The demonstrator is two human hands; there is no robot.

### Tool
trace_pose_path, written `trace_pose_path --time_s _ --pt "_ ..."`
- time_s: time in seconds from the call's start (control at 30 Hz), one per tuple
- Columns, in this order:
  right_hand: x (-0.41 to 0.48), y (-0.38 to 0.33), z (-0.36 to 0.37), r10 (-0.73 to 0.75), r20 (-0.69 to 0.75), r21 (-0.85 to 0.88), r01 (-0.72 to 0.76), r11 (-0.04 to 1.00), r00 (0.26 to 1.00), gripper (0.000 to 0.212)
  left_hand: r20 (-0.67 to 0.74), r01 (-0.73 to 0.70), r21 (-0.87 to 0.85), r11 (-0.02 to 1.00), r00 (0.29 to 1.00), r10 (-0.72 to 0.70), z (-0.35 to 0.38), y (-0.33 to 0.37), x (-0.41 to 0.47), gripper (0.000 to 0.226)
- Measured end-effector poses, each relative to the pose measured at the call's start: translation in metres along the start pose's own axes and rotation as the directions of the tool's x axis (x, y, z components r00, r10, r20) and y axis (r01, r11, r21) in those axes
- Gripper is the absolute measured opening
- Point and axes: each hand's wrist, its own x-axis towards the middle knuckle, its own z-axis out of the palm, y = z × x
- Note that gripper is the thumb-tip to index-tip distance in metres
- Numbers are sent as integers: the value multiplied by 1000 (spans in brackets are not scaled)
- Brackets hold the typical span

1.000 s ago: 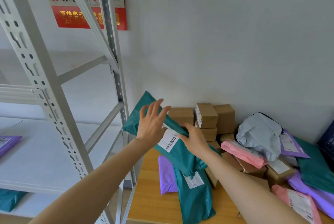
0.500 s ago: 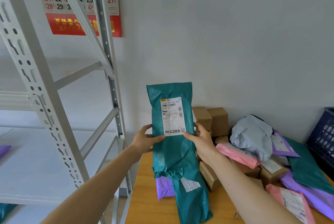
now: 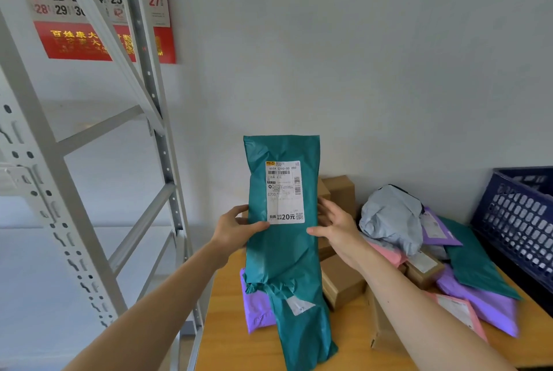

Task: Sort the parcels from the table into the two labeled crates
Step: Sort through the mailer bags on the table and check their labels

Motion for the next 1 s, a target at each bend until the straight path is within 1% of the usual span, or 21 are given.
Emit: trace_pose_path --time_s 0.13,0.3,0.37,0.47,0.57,0.7,0.87,0.93,1.0 --pt "-7 0 -9 2 -55 -21 -3 1000 998 67 36 -9 4 1000 999 9 10 3 3 75" --pt "-20 1 -34 24 -133 -34 -29 999 991 69 95 -15 16 1000 995 13 37 9 3 58" --pt "-25 -1 -44 29 -159 -24 -33 999 987 62 115 -19 21 1000 993 17 48 12 4 59" --pt "-39 -6 -65 24 -203 -14 -28 1000 979 54 155 -35 36 999 988 29 73 19 5 67" --pt "-58 -11 -94 28 -279 -15 -34 999 960 54 200 -54 58 997 979 42 109 27 5 73" --pt "-93 -16 -142 18 -404 -30 -33 999 914 57 303 -65 70 995 952 41 168 35 -5 75" --pt "-150 -20 -215 7 -520 -17 -19 1000 854 62 462 -78 92 993 887 26 253 45 -39 76" --pt "-176 -22 -244 22 -559 10 -20 1000 829 65 513 -90 106 990 858 23 288 50 -57 76" --pt "-205 -25 -275 23 -583 2 -27 1000 812 67 548 -71 101 992 836 4 325 54 -78 73"
